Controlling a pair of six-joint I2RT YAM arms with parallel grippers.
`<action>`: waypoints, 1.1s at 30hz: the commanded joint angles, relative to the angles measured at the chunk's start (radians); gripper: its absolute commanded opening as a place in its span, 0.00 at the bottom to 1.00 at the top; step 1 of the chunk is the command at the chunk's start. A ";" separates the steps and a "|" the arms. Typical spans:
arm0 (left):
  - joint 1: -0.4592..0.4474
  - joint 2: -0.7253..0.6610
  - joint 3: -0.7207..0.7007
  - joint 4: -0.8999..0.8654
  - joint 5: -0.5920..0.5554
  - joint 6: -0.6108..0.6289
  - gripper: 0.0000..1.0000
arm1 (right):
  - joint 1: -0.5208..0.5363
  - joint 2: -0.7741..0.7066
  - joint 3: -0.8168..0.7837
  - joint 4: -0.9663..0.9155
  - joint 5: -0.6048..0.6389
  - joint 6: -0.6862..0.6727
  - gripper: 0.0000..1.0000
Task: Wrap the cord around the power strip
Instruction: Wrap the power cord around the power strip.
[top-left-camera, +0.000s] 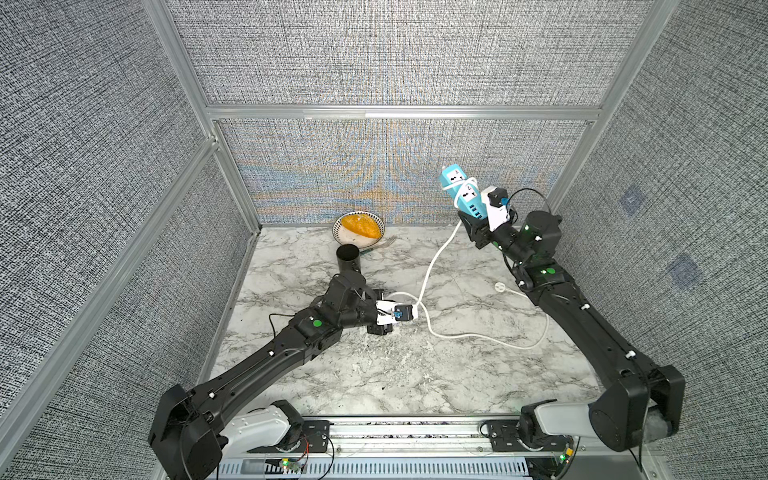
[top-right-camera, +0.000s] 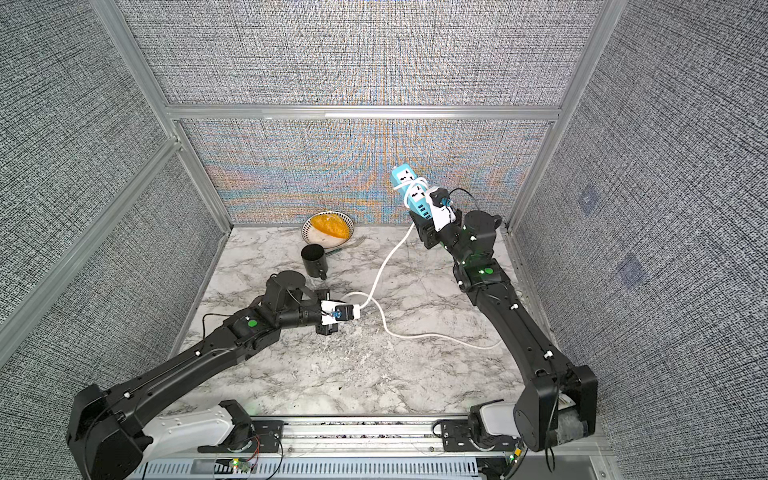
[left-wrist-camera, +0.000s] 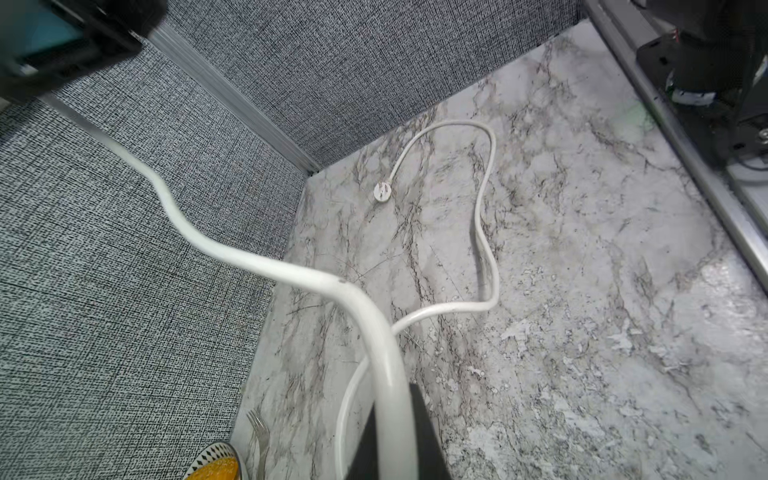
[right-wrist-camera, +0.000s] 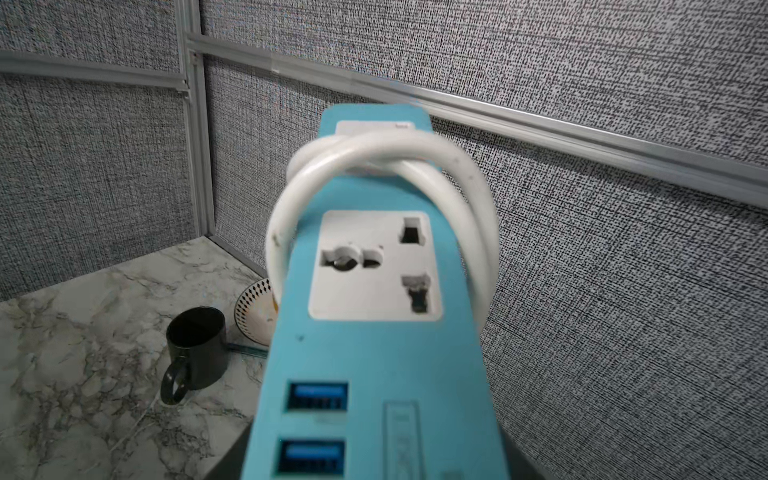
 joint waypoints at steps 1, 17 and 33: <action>0.000 -0.005 0.067 -0.095 0.017 -0.043 0.00 | 0.004 0.020 0.022 -0.074 0.090 -0.130 0.00; 0.006 0.138 0.380 -0.230 -0.256 0.094 0.00 | 0.066 -0.011 -0.075 -0.411 0.046 -0.443 0.00; 0.013 0.234 0.580 -0.285 -0.177 0.095 0.00 | 0.147 -0.008 -0.213 -0.376 -0.004 -0.482 0.00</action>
